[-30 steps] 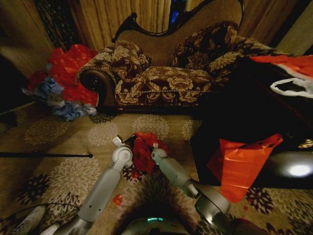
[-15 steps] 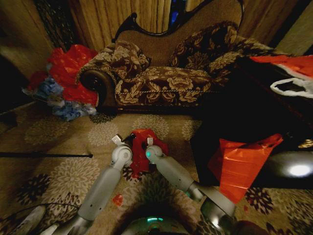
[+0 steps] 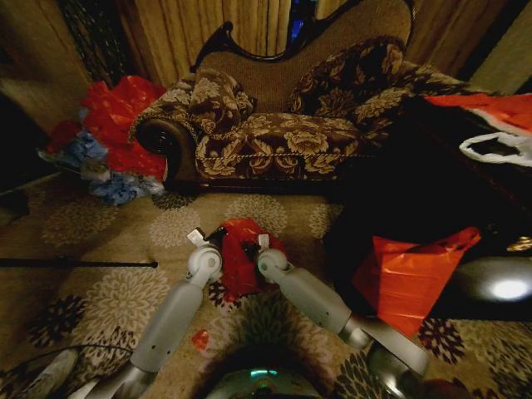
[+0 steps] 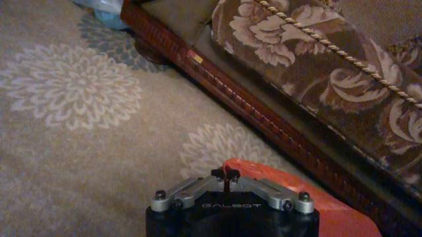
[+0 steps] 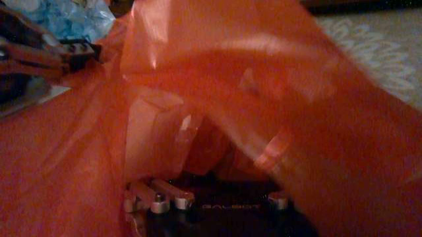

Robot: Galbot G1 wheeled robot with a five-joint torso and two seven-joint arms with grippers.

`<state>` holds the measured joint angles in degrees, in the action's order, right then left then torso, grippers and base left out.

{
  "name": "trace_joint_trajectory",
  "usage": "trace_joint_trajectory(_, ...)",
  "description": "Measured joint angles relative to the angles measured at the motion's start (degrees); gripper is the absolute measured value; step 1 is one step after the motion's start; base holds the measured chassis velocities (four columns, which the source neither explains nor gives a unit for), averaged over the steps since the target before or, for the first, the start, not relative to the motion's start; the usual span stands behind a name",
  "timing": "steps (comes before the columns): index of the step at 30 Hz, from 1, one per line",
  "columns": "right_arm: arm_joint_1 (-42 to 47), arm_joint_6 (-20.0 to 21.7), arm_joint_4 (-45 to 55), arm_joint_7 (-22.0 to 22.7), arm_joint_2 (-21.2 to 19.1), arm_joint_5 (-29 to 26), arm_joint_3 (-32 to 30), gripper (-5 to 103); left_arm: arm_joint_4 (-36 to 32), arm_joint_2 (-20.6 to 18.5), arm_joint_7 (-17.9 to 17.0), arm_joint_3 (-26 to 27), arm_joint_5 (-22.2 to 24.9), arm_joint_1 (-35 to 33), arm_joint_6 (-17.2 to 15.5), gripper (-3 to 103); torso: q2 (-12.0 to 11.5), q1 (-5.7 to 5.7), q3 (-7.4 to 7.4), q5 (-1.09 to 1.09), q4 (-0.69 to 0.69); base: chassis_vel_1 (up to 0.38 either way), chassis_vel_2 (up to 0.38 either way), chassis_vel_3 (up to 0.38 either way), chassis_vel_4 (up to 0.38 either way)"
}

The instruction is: Place a garbage bag over the trash bin.

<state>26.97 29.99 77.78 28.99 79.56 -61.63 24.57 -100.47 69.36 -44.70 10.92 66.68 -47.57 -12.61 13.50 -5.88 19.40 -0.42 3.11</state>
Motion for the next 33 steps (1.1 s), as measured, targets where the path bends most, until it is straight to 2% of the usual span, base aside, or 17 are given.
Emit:
trace_joint_trajectory(8,0.1,-0.2,5.0,1.2,-2.9,-0.5,1.4,100,0.2,0.2,-0.2,-0.2,-0.4,0.0,0.0,0,0.0,0.00,0.00,0.00,0.00,0.000,0.000,0.000,0.000)
trace_joint_trajectory(11,-0.2,-0.4,9.8,2.2,-6.5,-1.6,2.9,100,0.4,0.1,0.2,-0.3,-1.0,0.0,0.1,0,0.0,0.00,0.00,0.00,0.00,0.000,0.000,0.000,0.000)
trace_joint_trajectory(13,-0.3,-0.4,10.5,2.4,-7.0,-1.8,3.1,100,0.5,0.1,0.3,-0.4,-1.0,0.0,0.1,0,0.0,0.00,0.00,0.00,0.00,0.000,0.000,0.000,0.000)
trace_joint_trajectory(15,-0.1,-0.7,13.8,2.5,-9.4,-2.8,3.7,100,0.9,0.1,0.7,-0.4,-1.4,0.0,0.1,0,0.0,0.00,0.00,0.01,0.00,0.000,0.000,0.000,0.000)
trace_joint_trajectory(18,0.2,-1.9,14.7,1.3,-10.4,-1.5,4.2,100,1.2,0.0,1.0,-0.4,-1.8,0.0,0.2,0,0.0,0.00,0.00,0.00,0.01,0.000,0.000,0.000,0.000)
trace_joint_trajectory(28,1.0,-4.6,11.5,-3.7,-9.5,6.2,2.3,100,2.3,-0.7,2.0,0.0,-2.1,0.0,0.4,0,0.0,0.00,0.00,-0.01,0.00,0.000,0.000,0.000,0.000)
trace_joint_trajectory(30,0.6,-4.9,8.4,-4.9,-8.1,6.6,1.9,100,2.4,-0.7,2.2,0.0,-2.1,0.0,0.5,0,0.0,0.00,0.00,0.00,0.01,0.000,0.000,0.000,0.000)
trace_joint_trajectory(32,0.3,-5.0,3.5,-5.5,-4.9,6.7,1.6,100,2.6,-0.5,2.3,-0.3,-2.2,0.2,0.5,0,0.0,0.00,0.00,-0.01,0.00,0.000,0.000,0.000,0.000)
trace_joint_trajectory(33,0.3,-5.0,3.5,-5.5,-4.9,6.7,1.6,100,2.6,-0.5,2.3,-0.3,-2.2,0.2,0.5,0,0.0,0.00,0.00,-0.01,0.00,0.000,0.000,0.000,0.000)
